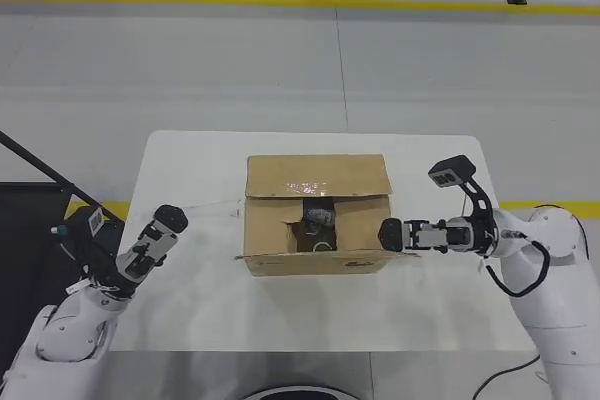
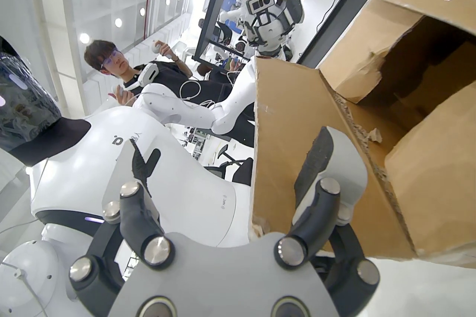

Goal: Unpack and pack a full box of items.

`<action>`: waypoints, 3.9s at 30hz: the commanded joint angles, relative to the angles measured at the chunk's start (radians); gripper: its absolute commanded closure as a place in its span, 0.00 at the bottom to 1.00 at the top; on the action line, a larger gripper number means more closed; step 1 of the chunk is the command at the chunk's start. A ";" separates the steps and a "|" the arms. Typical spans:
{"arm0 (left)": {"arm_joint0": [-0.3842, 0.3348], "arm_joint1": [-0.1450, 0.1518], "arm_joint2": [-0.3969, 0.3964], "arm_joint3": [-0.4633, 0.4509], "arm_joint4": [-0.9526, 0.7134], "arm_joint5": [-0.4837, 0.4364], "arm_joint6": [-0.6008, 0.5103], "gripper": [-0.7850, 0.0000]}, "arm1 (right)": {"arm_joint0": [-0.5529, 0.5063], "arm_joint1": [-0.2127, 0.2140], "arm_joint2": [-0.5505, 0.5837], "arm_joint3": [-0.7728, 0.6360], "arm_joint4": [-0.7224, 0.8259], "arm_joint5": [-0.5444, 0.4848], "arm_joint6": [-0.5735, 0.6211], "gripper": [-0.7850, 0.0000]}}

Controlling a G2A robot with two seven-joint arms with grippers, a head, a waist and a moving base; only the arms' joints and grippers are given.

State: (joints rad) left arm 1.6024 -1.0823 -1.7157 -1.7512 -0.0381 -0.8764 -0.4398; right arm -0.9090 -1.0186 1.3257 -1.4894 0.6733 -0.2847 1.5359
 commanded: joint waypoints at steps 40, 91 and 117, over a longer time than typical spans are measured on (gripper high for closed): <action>-0.034 0.020 0.120 -0.035 0.593 0.011 -0.054 0.00 | 0.002 0.112 -0.124 0.057 0.170 -0.117 -0.118 0.00; -0.053 0.041 0.181 0.010 0.658 0.033 0.067 0.00 | 0.299 -0.038 -0.346 0.454 0.128 0.115 -0.444 0.00; 0.016 0.048 0.190 -0.016 0.693 0.065 0.145 0.00 | 0.614 -0.235 -0.556 0.914 -0.131 -0.203 -0.862 0.00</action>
State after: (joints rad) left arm 1.6157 -1.0349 -1.5253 -1.7653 0.6526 -0.8126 -0.2973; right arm -0.3008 -1.2461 0.7820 -0.5945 0.5748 -0.4687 0.7026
